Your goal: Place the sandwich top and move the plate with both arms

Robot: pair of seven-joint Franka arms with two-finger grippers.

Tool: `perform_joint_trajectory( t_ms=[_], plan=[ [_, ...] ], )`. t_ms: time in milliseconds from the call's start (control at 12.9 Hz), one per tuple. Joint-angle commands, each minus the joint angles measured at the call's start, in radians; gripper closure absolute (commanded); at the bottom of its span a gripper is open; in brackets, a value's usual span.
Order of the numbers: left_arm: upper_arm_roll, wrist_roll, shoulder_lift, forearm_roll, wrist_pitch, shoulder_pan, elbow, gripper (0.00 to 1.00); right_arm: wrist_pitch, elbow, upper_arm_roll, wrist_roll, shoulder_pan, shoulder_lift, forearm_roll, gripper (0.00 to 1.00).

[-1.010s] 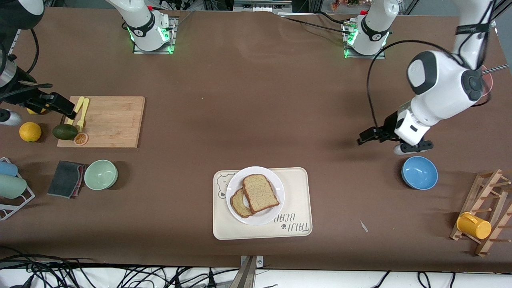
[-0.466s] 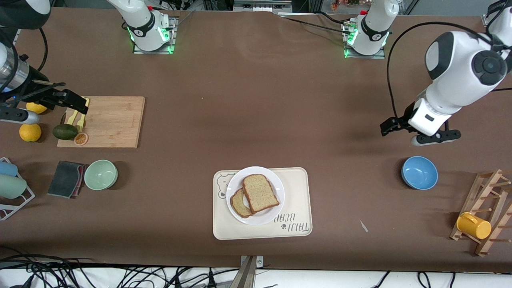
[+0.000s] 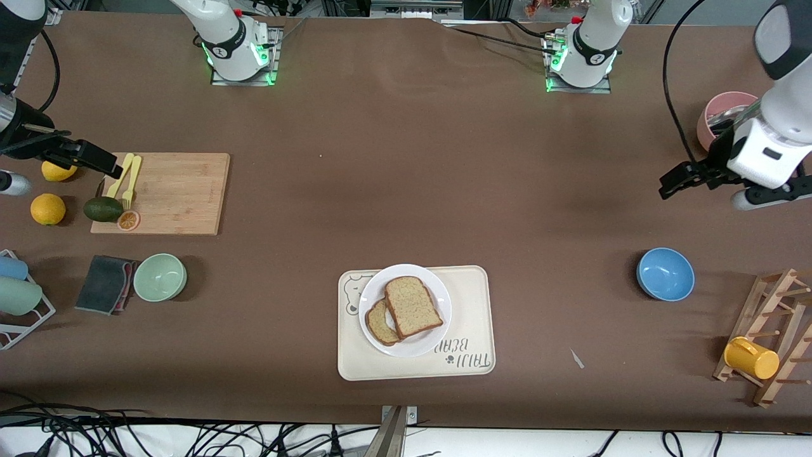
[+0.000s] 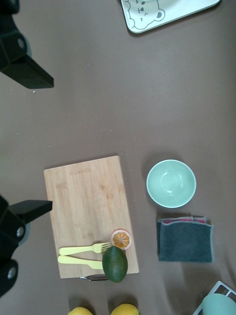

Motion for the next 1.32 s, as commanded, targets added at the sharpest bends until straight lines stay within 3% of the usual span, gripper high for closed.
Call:
perform_joint_trajectory(
  t_ms=[0, 466, 1243],
  plan=[
    [-0.001, -0.003, 0.008, 0.033, -0.121, 0.000, 0.078, 0.00, -0.026, 0.024, 0.015, -0.016, -0.012, -0.002, 0.020, 0.00],
    [0.012, -0.001, -0.002, 0.033, -0.264, -0.001, 0.173, 0.00, -0.028, 0.018, 0.019, -0.016, -0.011, -0.002, 0.015, 0.00],
    [0.009, 0.000, -0.005, 0.027, -0.256, 0.000, 0.178, 0.00, -0.035, 0.024, 0.022, -0.045, -0.008, -0.012, -0.020, 0.00]
  ],
)
